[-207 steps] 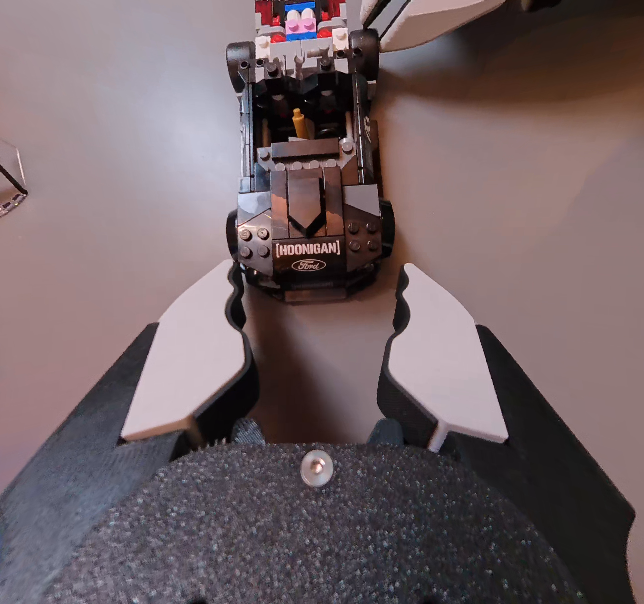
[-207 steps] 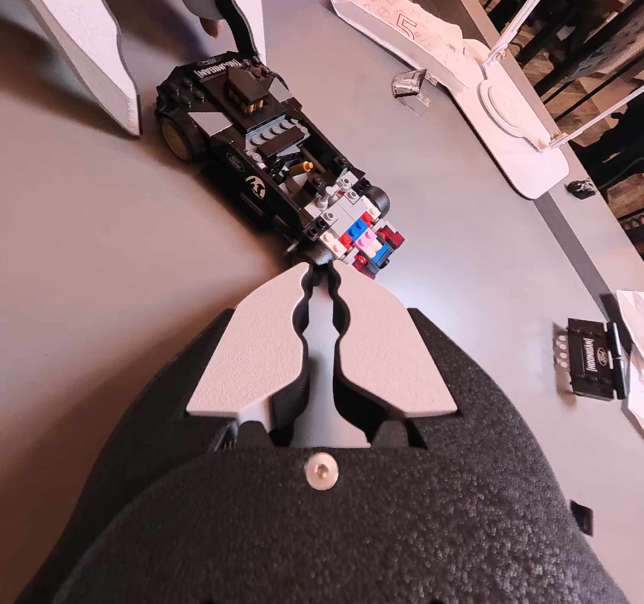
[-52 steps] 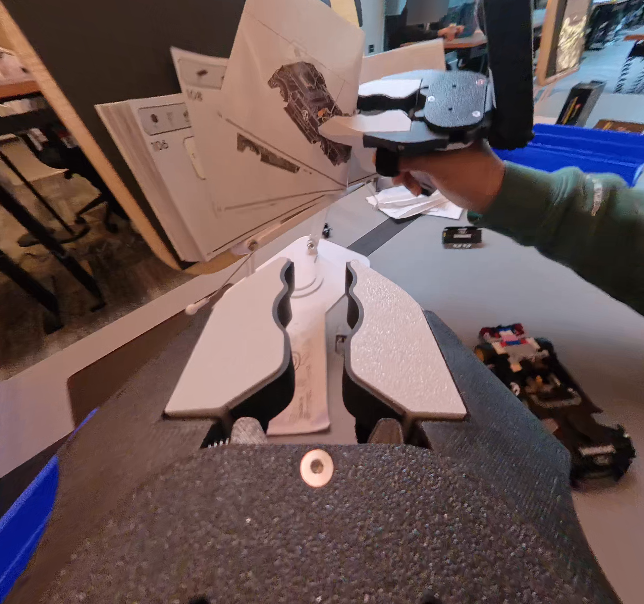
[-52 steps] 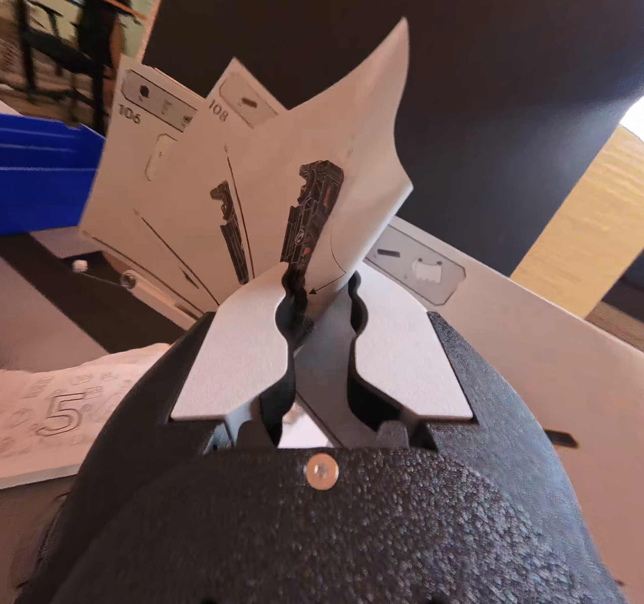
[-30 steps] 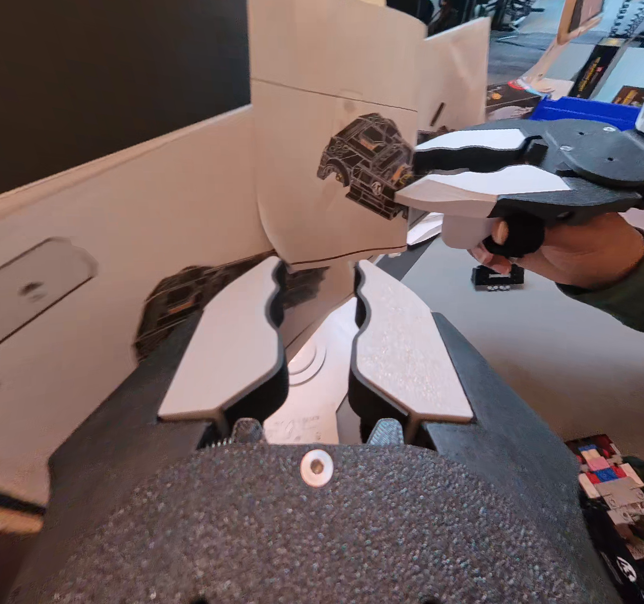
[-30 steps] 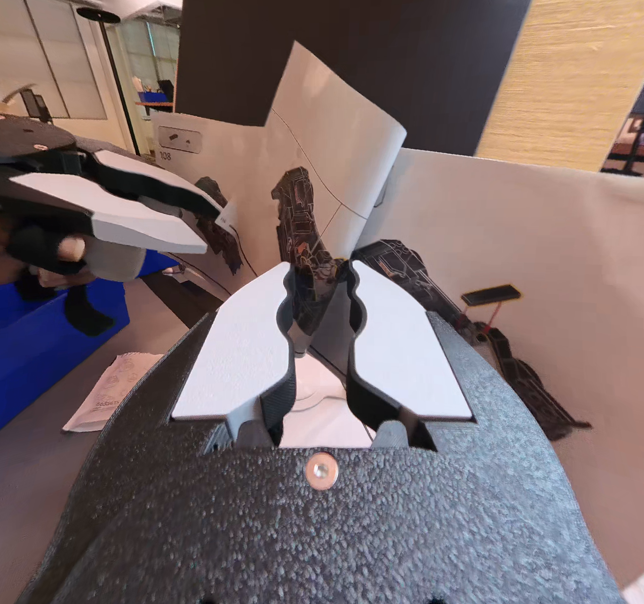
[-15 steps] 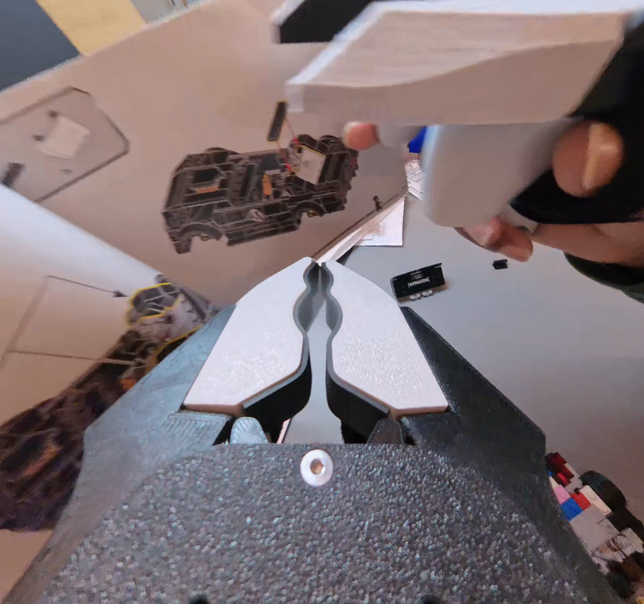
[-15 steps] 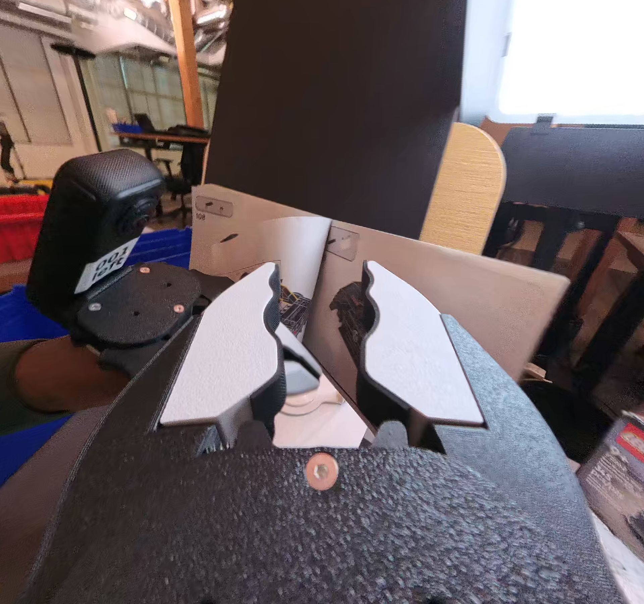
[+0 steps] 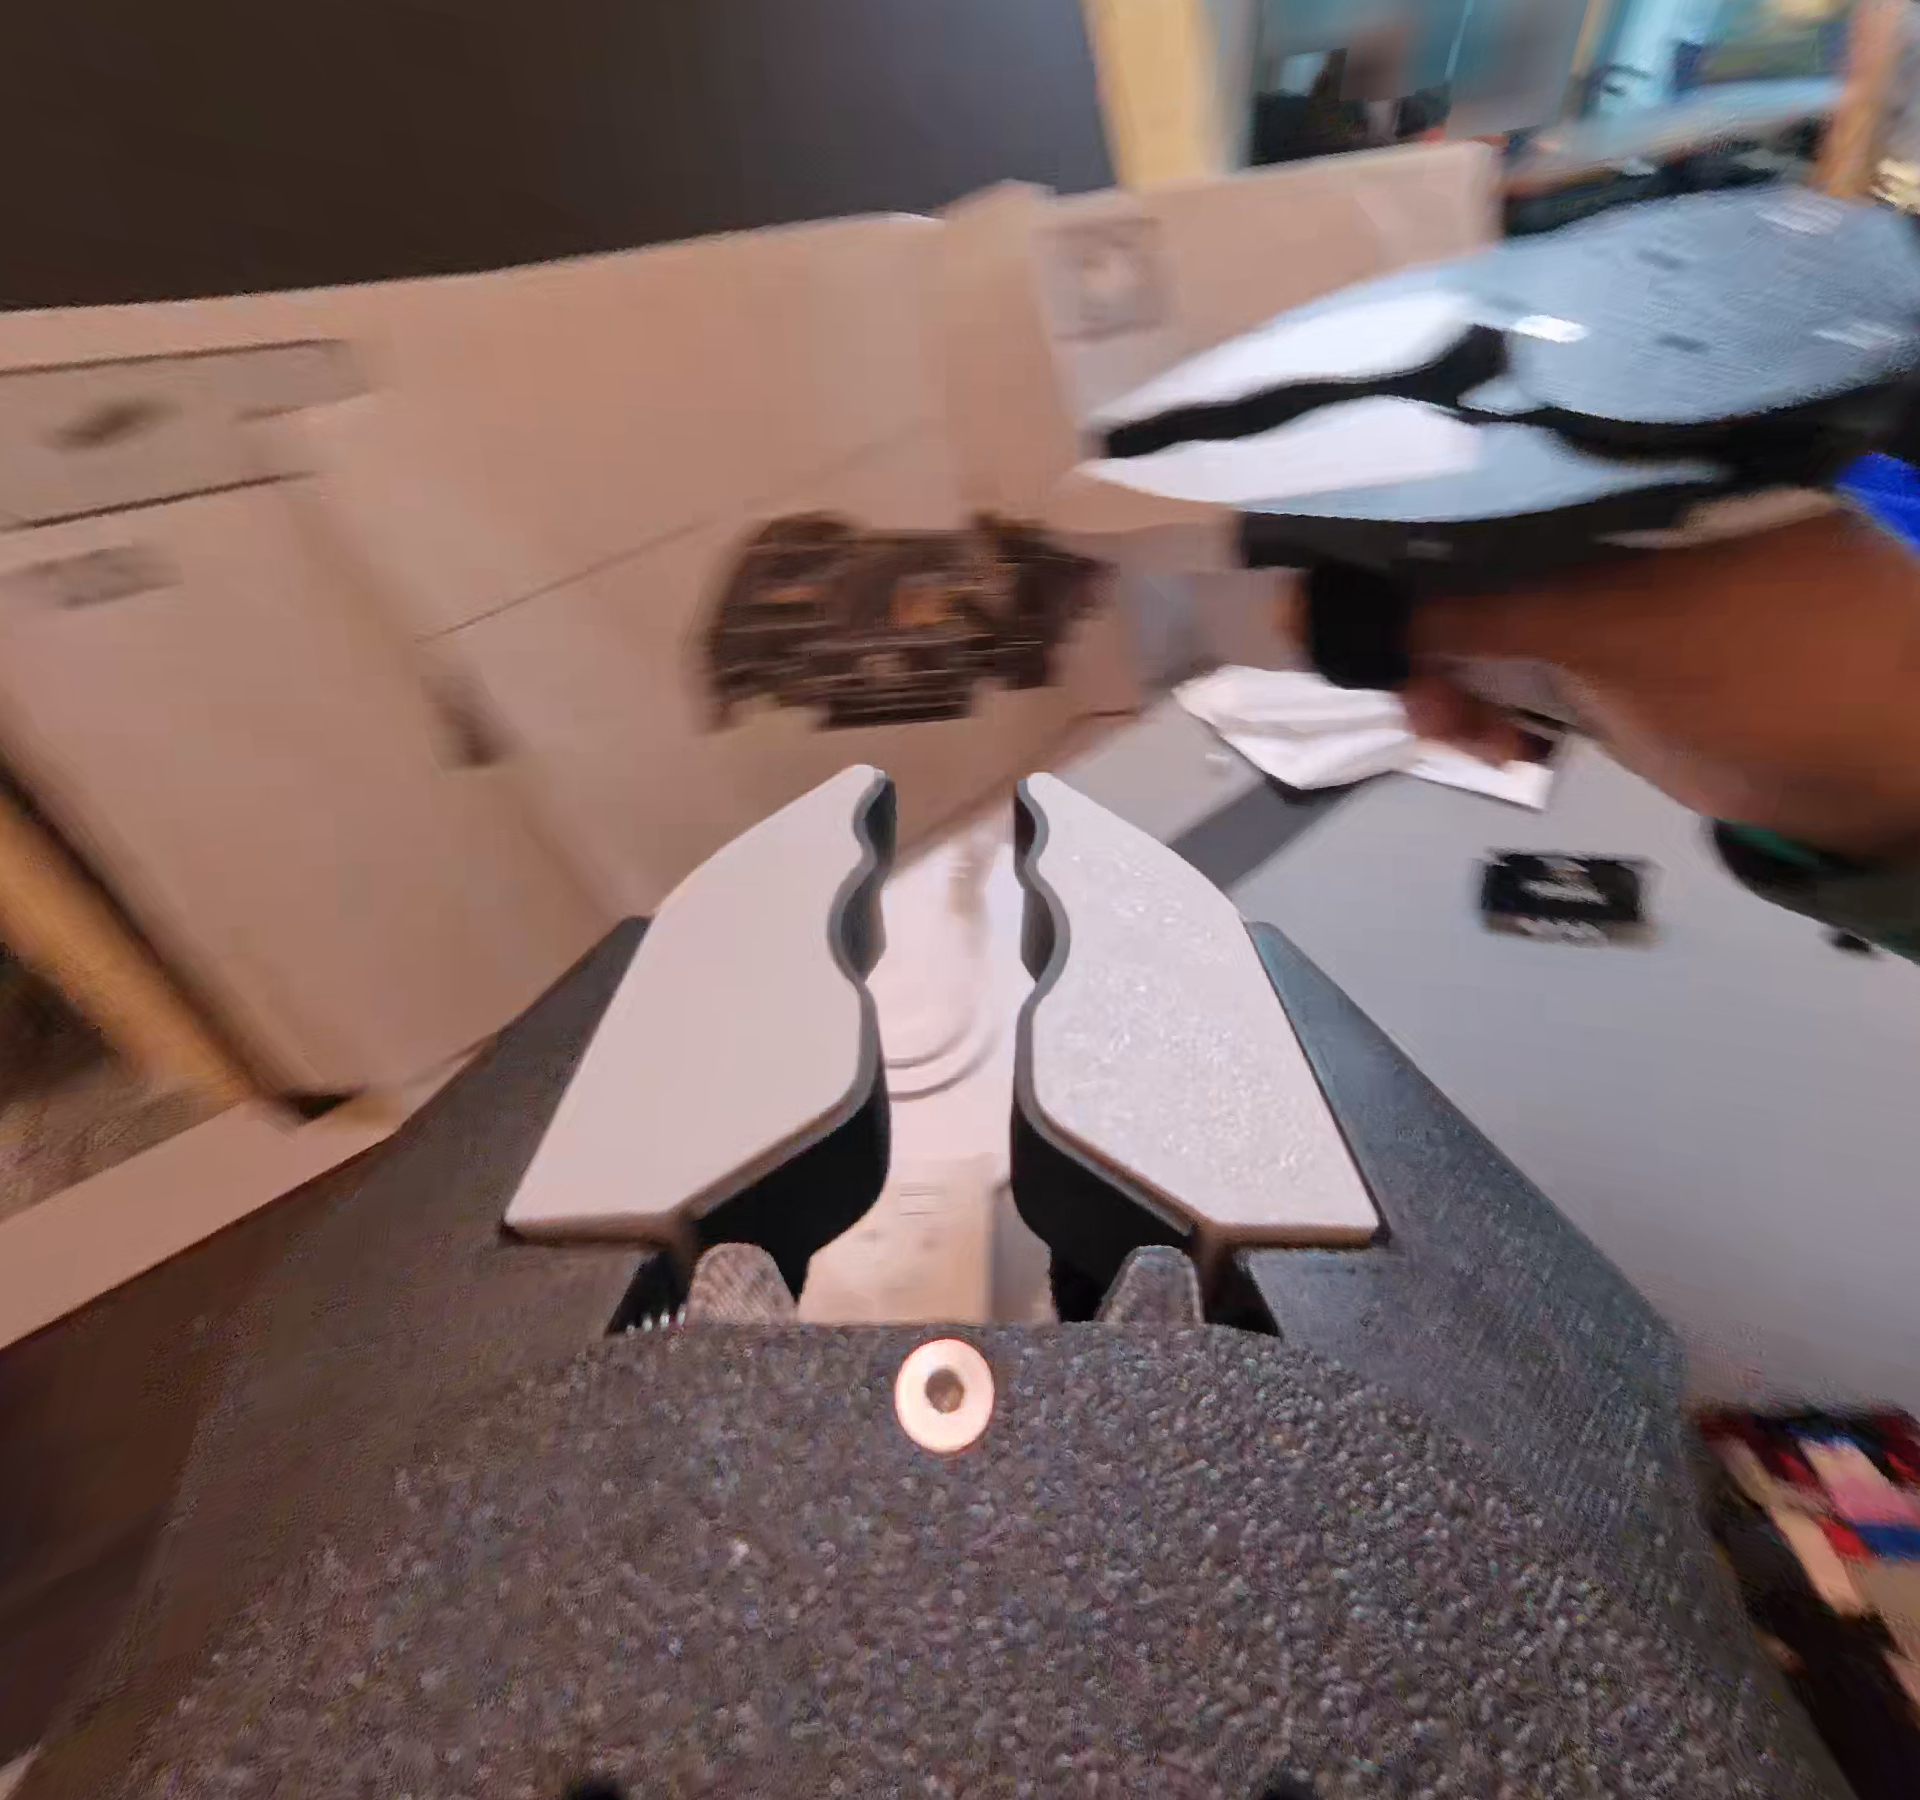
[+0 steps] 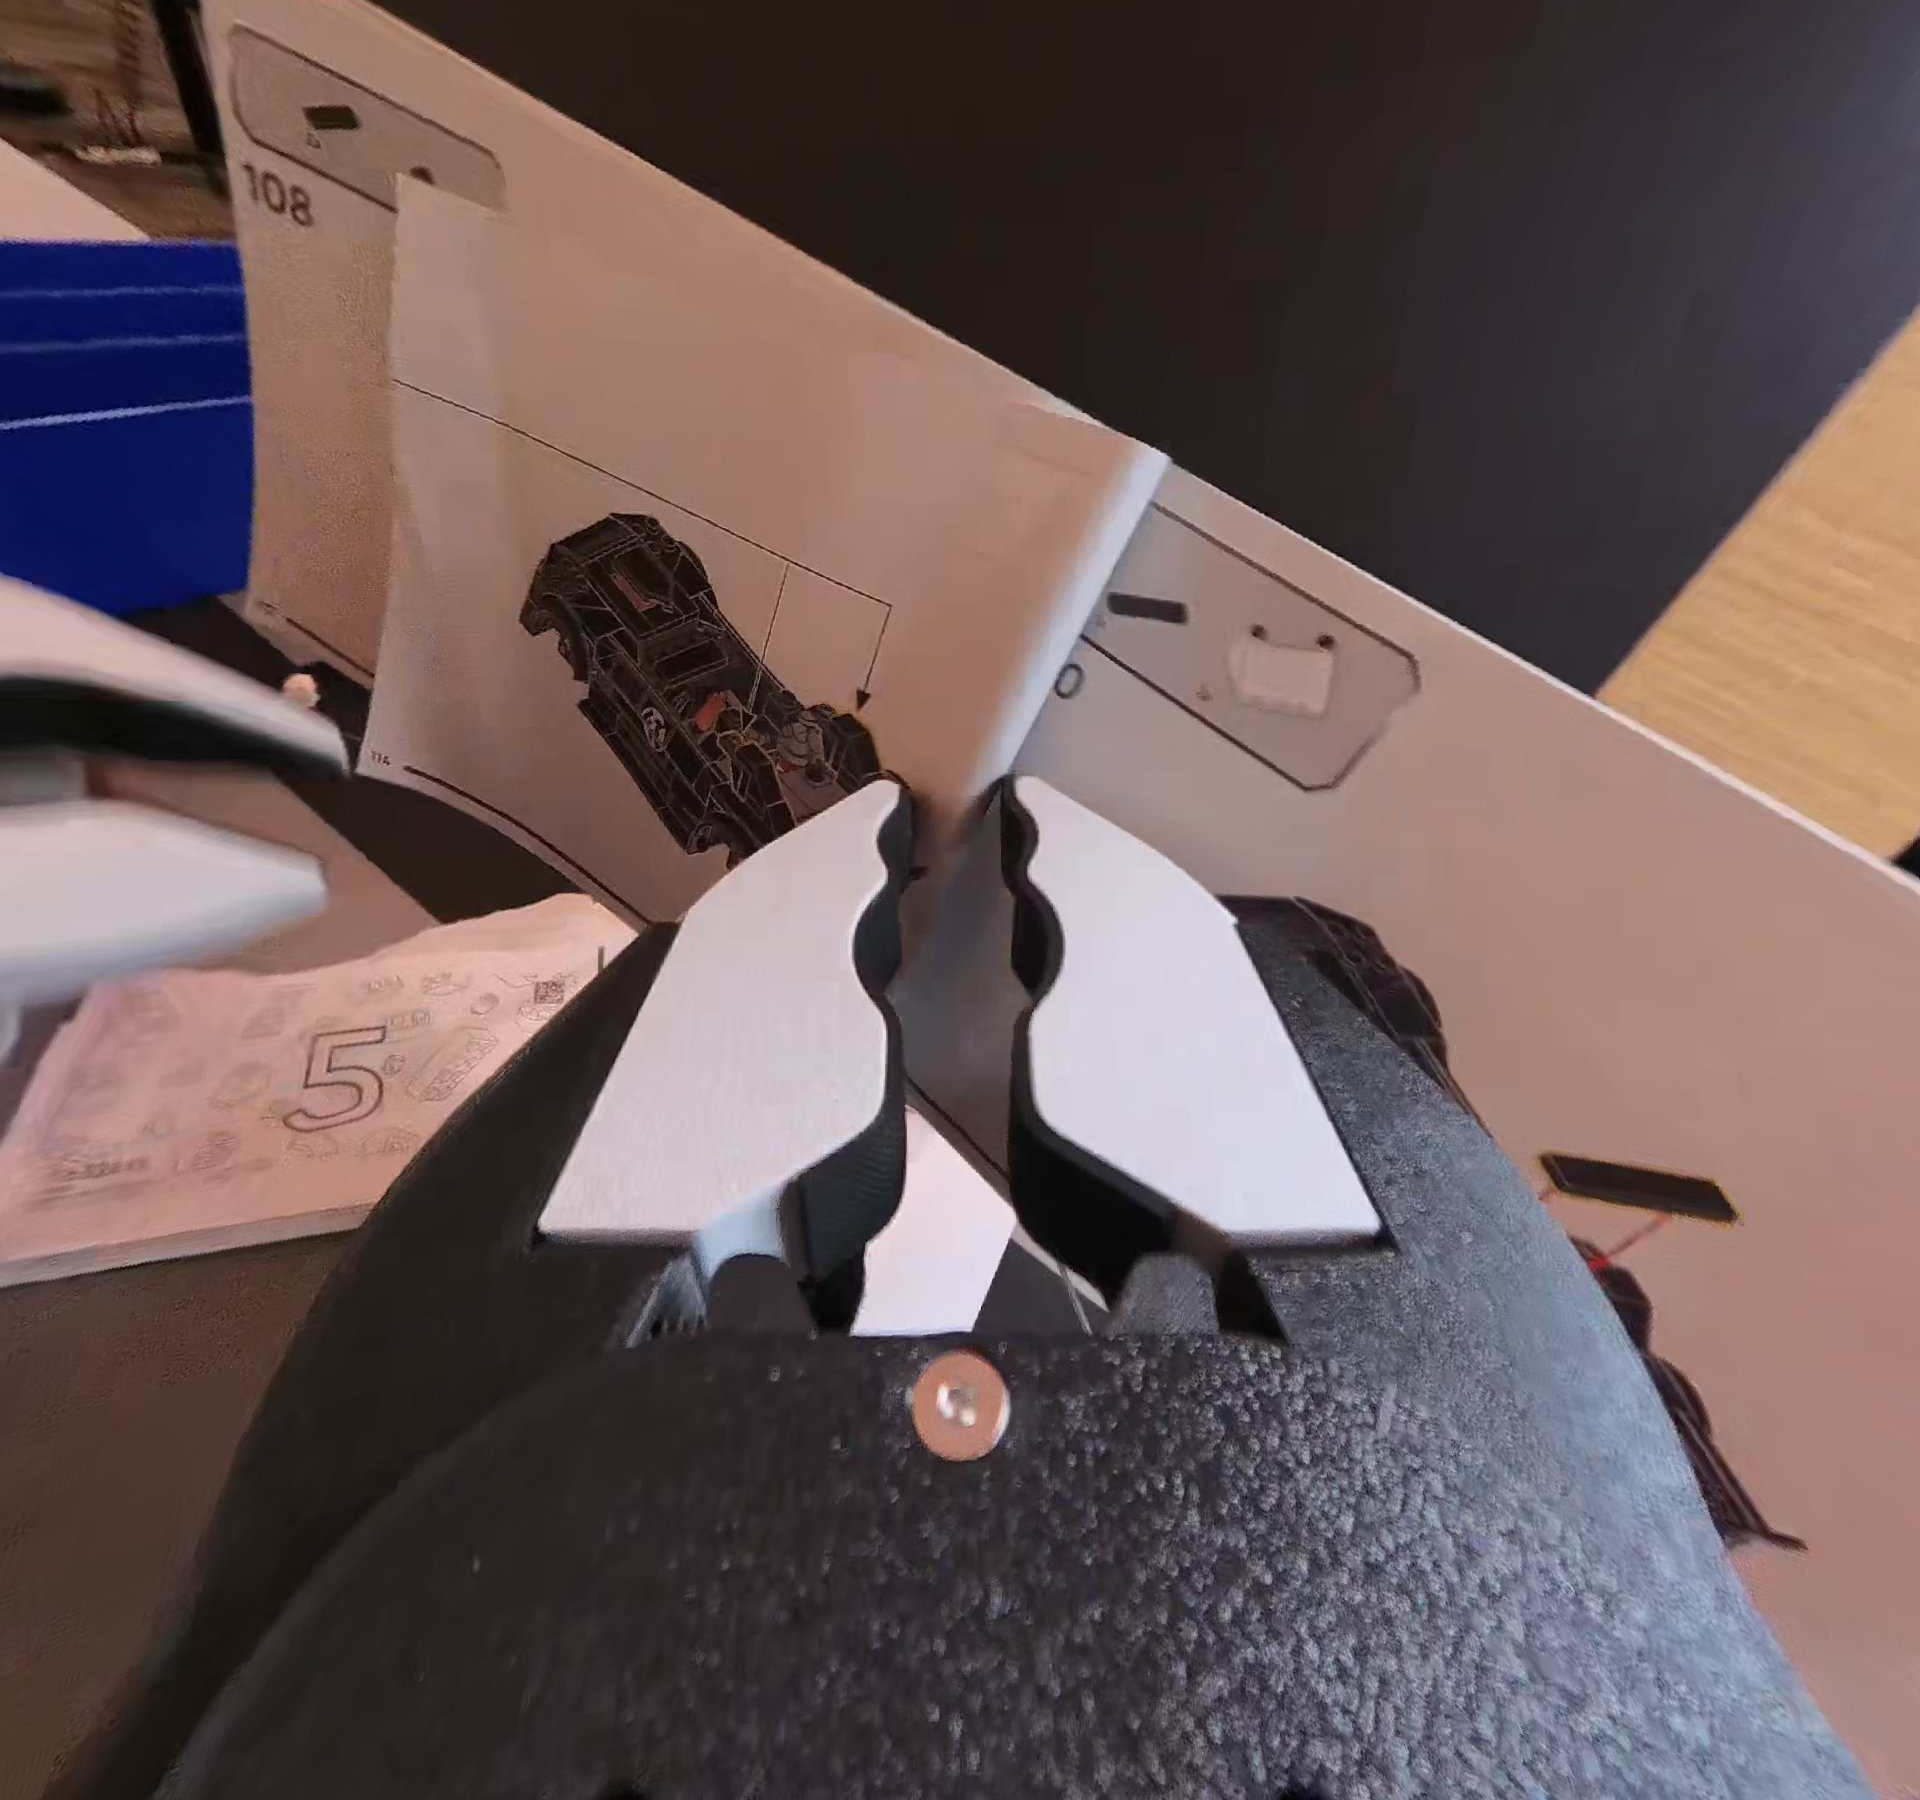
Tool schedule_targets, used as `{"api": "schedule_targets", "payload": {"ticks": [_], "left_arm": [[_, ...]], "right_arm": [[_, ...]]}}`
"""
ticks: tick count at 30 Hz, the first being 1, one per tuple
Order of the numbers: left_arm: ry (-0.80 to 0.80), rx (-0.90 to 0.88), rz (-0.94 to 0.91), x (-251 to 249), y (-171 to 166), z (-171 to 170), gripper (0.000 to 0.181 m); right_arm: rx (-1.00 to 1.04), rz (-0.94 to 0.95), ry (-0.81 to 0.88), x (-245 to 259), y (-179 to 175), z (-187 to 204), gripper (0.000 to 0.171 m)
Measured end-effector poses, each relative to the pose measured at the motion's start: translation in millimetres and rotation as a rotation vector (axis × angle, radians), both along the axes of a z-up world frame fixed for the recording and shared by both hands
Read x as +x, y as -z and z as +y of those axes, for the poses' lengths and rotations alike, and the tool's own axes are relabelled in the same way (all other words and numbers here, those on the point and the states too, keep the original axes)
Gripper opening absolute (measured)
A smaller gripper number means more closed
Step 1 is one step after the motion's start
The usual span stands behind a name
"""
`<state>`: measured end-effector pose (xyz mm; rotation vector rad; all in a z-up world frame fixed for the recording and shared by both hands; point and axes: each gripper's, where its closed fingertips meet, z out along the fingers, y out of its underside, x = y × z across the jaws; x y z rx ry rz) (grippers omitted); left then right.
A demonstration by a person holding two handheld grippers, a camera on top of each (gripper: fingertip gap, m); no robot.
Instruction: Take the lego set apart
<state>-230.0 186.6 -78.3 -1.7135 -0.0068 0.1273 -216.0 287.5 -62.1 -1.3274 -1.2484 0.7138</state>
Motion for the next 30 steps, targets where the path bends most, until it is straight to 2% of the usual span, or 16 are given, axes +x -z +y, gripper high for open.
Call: {"api": "schedule_targets", "payload": {"ticks": [2,4,7,10,12,14,15,18,21,24,26,28,30], "left_arm": [[-0.126,0.032,-0.079,-40,-5,-10,0.039],[-0.159,0.052,-0.183,-60,-7,-12,0.053],[-0.026,0.039,-0.235,-49,-6,-2,0.049],[0.030,-0.036,-0.184,-38,0,11,0.056],[0.101,-0.089,-0.175,-24,5,19,0.040],[0.123,-0.118,-0.140,-13,6,23,0.001],[0.152,-0.100,-0.132,-3,2,24,0.000],[0.234,-0.054,-0.086,37,-14,25,0.000],[0.316,-0.032,-0.002,80,-19,33,0.004],[0.366,-0.022,0.015,113,-13,50,0.009],[0.374,-0.025,0.005,124,-6,64,0.010],[0.388,-0.026,-0.014,135,0,79,0.013],[0.439,-0.011,-0.004,150,3,90,0.022]], "right_arm": [[-0.016,0.029,-0.008,6,-1,4,0.013],[-0.044,0.053,-0.022,12,-2,7,0.012],[-0.131,0.093,-0.028,20,-1,16,0.011],[-0.205,0.112,-0.009,28,4,27,0.011],[-0.232,0.111,-0.006,32,7,32,0.009],[-0.243,0.115,0.000,37,9,35,0.010],[-0.248,0.137,0.001,42,5,36,0.010],[-0.274,0.279,-0.034,67,-24,28,0.022],[-0.288,0.380,-0.152,97,-56,-5,0.040],[-0.310,0.335,-0.269,116,-67,-44,0.068],[-0.307,0.297,-0.289,124,-68,-56,0.079],[-0.270,0.233,-0.274,126,-62,-58,0.082],[-0.222,0.173,-0.199,124,-53,-48,0.077]]}}
